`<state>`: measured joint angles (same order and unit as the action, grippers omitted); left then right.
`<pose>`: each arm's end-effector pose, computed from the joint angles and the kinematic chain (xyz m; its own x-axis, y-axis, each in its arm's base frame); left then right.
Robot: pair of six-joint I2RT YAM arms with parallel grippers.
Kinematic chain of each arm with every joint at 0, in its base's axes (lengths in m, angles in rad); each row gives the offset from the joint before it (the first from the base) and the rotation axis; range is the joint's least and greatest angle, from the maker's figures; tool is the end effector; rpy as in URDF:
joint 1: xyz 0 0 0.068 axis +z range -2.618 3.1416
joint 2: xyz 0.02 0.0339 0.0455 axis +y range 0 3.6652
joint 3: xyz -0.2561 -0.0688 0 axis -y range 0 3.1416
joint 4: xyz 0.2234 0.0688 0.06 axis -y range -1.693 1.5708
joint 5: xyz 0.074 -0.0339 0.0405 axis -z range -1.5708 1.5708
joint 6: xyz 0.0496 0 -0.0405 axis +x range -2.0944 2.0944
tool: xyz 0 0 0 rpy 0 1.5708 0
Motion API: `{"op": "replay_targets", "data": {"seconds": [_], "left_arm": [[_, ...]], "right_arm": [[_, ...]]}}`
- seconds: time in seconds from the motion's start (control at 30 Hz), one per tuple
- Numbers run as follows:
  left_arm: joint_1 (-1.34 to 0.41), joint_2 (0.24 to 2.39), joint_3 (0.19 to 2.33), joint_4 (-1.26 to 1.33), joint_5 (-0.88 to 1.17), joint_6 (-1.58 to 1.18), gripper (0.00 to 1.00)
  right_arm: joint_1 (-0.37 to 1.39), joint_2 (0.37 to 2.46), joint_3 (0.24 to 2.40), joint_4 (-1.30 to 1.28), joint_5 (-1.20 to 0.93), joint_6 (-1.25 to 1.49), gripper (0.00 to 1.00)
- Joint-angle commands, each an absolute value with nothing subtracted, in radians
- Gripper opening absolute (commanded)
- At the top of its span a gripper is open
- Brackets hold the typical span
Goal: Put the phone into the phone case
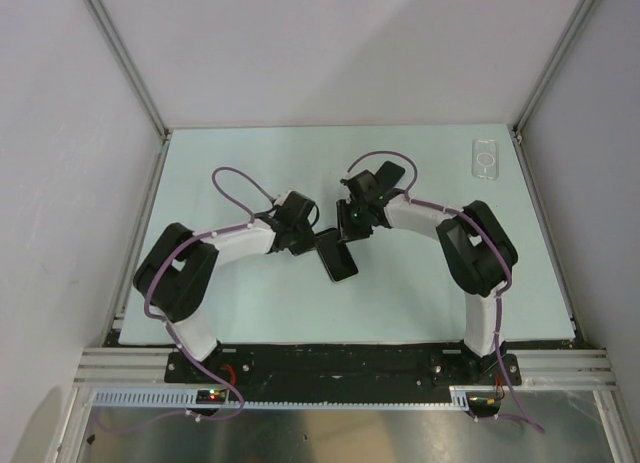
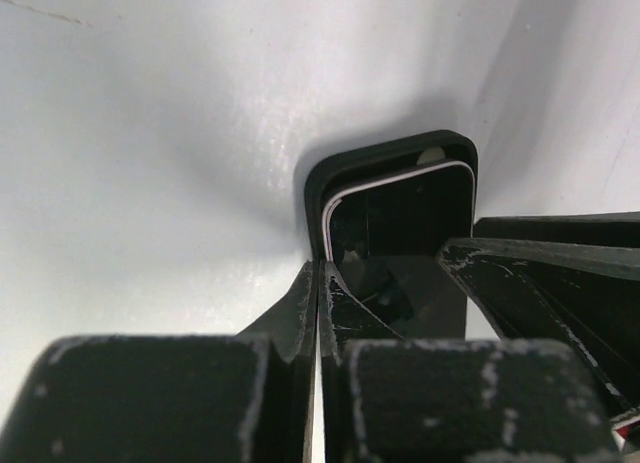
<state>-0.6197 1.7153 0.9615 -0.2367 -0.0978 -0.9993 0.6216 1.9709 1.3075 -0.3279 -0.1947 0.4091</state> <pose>0.2702 -0.1868 0.1546 -0.8177 -0.4449 -0.3652 -0.2835 0.8636 -0.4170 0.3195 0.2407 0.1564 -0.8856 -0.1543 -0.4380 -0.3326 0.8690 0.3664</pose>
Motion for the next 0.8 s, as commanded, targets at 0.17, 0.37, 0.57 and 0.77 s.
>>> {"op": "replay_targets", "data": {"seconds": [0.17,0.37,0.57,0.77], "left_arm": [[-0.612,1.629,1.022,-0.241,-0.181,-0.879,0.1],[-0.564,1.63,1.084,-0.243,-0.134,-0.794,0.19],[-0.512,1.769,1.213,-0.25,-0.053,-0.698,0.22],[-0.505,1.923,1.292,-0.251,0.034,-0.668,0.19]], "right_arm": [[0.614,1.835,1.303,-0.357,-0.088,0.397,0.56],[0.653,1.686,1.215,-0.396,-0.019,0.427,0.54],[0.734,1.484,0.983,-0.355,0.031,0.537,0.45],[0.836,1.389,0.796,-0.27,0.06,0.66,0.34]]}}
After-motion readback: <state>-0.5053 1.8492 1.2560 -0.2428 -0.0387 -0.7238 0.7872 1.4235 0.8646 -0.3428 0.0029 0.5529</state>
